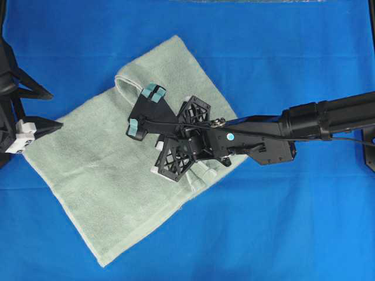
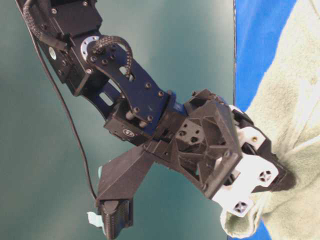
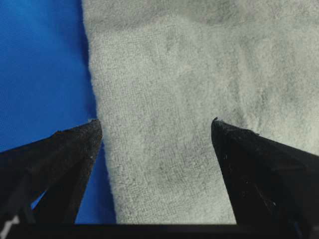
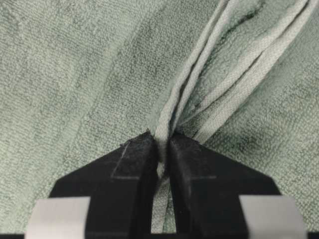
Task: Fold a bath towel.
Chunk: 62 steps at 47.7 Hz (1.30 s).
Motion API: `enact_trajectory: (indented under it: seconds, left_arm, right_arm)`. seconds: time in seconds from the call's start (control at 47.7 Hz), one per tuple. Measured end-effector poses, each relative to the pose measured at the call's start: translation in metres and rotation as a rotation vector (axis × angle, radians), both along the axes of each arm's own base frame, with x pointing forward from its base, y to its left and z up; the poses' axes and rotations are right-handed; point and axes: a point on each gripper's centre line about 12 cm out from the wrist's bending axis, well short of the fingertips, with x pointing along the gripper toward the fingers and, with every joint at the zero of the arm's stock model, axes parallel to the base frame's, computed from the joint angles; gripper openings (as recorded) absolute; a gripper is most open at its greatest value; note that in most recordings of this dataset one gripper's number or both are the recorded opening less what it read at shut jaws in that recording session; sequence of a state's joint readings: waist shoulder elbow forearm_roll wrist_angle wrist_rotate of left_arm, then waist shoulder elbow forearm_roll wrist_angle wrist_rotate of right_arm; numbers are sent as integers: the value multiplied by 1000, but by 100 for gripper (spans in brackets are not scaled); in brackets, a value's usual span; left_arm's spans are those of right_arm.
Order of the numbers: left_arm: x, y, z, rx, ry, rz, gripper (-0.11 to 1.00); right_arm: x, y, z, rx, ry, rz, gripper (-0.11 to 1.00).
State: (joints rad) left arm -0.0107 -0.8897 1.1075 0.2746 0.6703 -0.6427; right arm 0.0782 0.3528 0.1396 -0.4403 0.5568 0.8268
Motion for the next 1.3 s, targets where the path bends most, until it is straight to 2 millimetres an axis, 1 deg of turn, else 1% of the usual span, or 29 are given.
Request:
enact_trajectory:
  seconds: [0.063, 0.084, 0.105, 0.147, 0.231, 0.273, 0.315, 0.42, 0.567, 0.692, 0.776, 0.902, 1.091, 1.217, 1.301]
  left_arm:
    - [0, 0, 0, 0, 0, 0, 85]
    - [0, 0, 1, 0, -2, 0, 85]
    - [0, 0, 1, 0, -2, 0, 85]
    - [0, 0, 0, 0, 0, 0, 85]
    - [0, 0, 0, 1, 0, -1, 85]
    - [0, 0, 0, 0, 0, 0, 85]
    - [0, 0, 0, 0, 0, 0, 85]
    - [0, 0, 0, 1, 0, -1, 85]
    - [0, 0, 1, 2, -4, -2, 85]
    - [-1, 0, 1, 13, -4, -15, 85]
    - [-1, -1, 2, 28, -2, -39, 85]
    - [0, -3, 2, 68, 6, -98, 85]
    - [2, -5, 4, 106, -8, -156, 85]
    - [2, -5, 4, 109, -13, -162, 85]
    - [3, -5, 4, 112, -15, -164, 85]
  right_arm:
    - [0, -1, -2, 1, 2, -2, 12]
    - [1, -1, -2, 3, 0, -3, 14]
    - [1, -1, -2, 3, 0, -3, 19]
    - [1, -2, -1, 4, -4, -5, 33]
    - [1, -1, -2, 4, -5, -2, 57]
    - [1, -1, -2, 4, -5, -2, 65]
    - [1, -1, -2, 4, -5, -2, 69]
    - [0, -1, 7, -4, -23, 5, 65]
    - [-10, 3, 40, -28, -80, 37, 66]
    - [-34, 3, 65, -46, -116, 54, 66]
    - [-54, -1, 73, -54, -123, 52, 66]
    - [-88, -11, 75, -59, -108, 36, 66]
    - [-136, -31, 70, -58, -82, -13, 66]
    - [-160, -39, 69, -43, -79, -48, 66]
    - [-169, -43, 68, -38, -81, -67, 66]
